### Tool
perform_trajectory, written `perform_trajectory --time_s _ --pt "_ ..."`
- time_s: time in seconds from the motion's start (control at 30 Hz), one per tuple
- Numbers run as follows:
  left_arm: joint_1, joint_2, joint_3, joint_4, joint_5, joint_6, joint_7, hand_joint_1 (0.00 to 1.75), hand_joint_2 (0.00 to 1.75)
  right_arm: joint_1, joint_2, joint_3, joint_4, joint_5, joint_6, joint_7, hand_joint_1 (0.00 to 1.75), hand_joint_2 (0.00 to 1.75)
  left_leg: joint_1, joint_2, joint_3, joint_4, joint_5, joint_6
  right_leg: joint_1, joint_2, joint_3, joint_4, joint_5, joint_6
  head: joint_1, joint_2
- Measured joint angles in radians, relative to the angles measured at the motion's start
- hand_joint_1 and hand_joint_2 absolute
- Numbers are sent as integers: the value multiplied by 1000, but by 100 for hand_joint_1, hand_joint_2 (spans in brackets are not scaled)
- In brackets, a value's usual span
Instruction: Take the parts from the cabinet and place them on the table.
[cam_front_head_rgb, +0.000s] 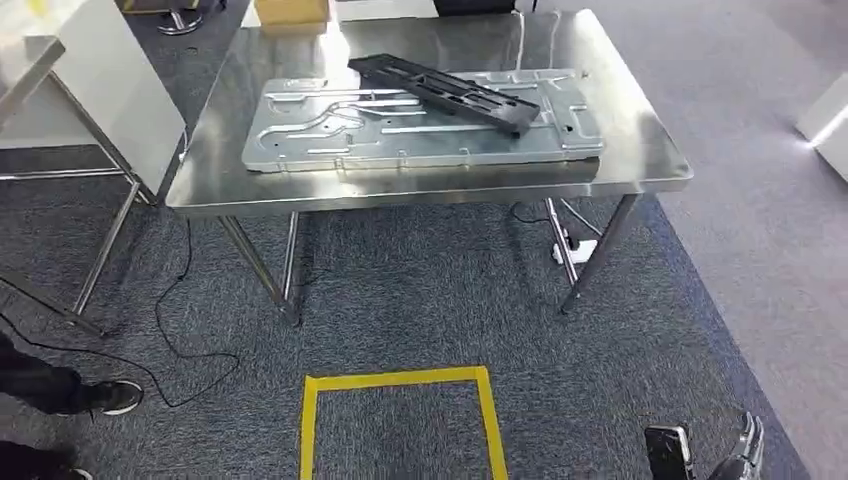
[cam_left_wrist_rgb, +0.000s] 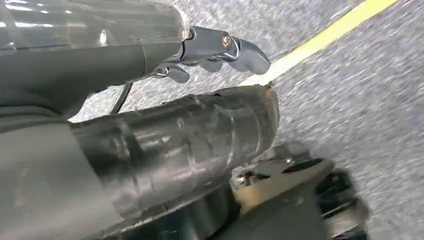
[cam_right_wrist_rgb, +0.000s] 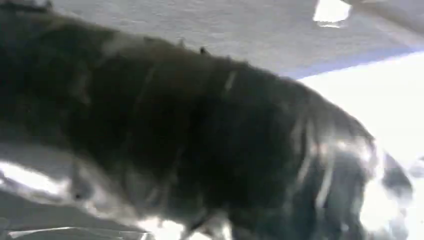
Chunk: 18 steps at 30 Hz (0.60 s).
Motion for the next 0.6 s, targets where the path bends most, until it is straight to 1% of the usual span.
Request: perform_trajectory --time_s 0.03,0.07,0.1,0.13,0.17,0.2,0.23,0.27,0.3,0.33,0.37,0.4,0.43,0.47,0.5,0.53,0.57,0.6 --pt "1 0 0 0 0 0 1 0 0 -13 0 -21 34 0 -5 -9 0 0 2 -1 -9 27 -34 -2 0 -1 -7 0 6 -8 0 0" --pt "4 0 2 0 0 0 6 0 0 -61 -2 -148 248 28 -52 -46 0 0 3 -1 -51 224 -164 -12 5 -2 -45 3 35 -9 -1 0" --pt "5 0 3 0 -1 1 10 0 0 -92 -18 -237 437 54 -91 -71 0 0 3 -1 -11 232 -112 -12 6 -5 -77 8 55 -6 0 0" --pt "5 0 3 0 -1 2 11 0 0 -103 -23 -267 504 60 -99 -79 0 0 3 -1 34 177 -75 -10 6 -5 -86 13 62 -4 0 0" --pt "4 0 5 0 0 3 12 0 0 -110 -29 -297 576 63 -108 -87 0 0 3 -1 94 97 -49 -5 6 -5 -96 17 68 -1 0 0" --pt "2 0 6 0 0 4 13 0 0 -114 -33 -320 633 69 -115 -87 0 0 -1 -3 161 3 -54 4 5 -5 -102 22 74 1 -1 0" --pt "1 0 9 0 0 5 13 0 0 -119 -33 -335 680 79 -120 -78 0 0 -5 -3 203 -72 -79 9 10 -4 -110 27 80 7 0 0" --pt "0 0 11 0 0 5 13 0 0 -124 -37 -349 722 93 -124 -66 0 0 -5 -2 206 -89 -88 12 9 -5 -111 26 89 13 0 0" --pt "0 0 13 0 0 6 13 0 0 -128 -40 -358 751 108 -127 -52 0 0 -8 -2 198 -88 -85 17 6 -5 -113 24 97 18 1 0" --pt "0 0 14 0 0 6 14 0 0 -130 -40 -366 775 126 -129 -34 0 0 -10 -2 195 -87 -81 25 4 -5 -113 20 106 24 0 0" --pt "2 -2 16 0 0 7 14 0 0 -130 -40 -375 796 144 -129 -17 0 0 -5 -1 192 -98 -65 39 10 -4 -115 18 113 33 1 0" --pt "1 -4 18 0 1 8 14 0 0 -133 -40 -387 824 166 -129 0 0 0 -1 5 186 -105 -51 49 3 2 -122 33 87 35 0 0" --pt "0 -4 19 0 3 11 14 0 0 -133 -40 -395 840 177 -129 10 0 0 -2 6 175 -106 -41 58 3 5 -133 69 33 39 2 0" --pt "0 -4 19 0 3 12 13 0 0 -133 -40 -403 857 189 -128 19 0 0 -2 5 161 -105 -31 62 2 6 -152 137 -33 44 2 0" --pt "1 -5 19 0 3 12 11 0 0 -136 -40 -410 873 196 -126 26 0 0 -3 6 145 -101 -21 61 1 7 -176 228 -91 49 2 0" --pt "1 -5 20 0 3 13 11 0 0 -139 -40 -414 894 203 -124 31 0 0 -3 6 130 -97 -13 60 0 6 -191 293 -114 53 2 0" --pt "1 -5 20 0 3 13 10 0 0 -141 -40 -419 910 208 -120 36 0 0 -2 8 118 -92 -6 58 -3 6 -189 325 -106 57 2 0" --pt "1 -5 21 0 3 13 9 0 0 -143 -40 -423 924 214 -117 44 0 0 -2 8 105 -86 2 55 -7 6 -169 319 -79 60 2 0"
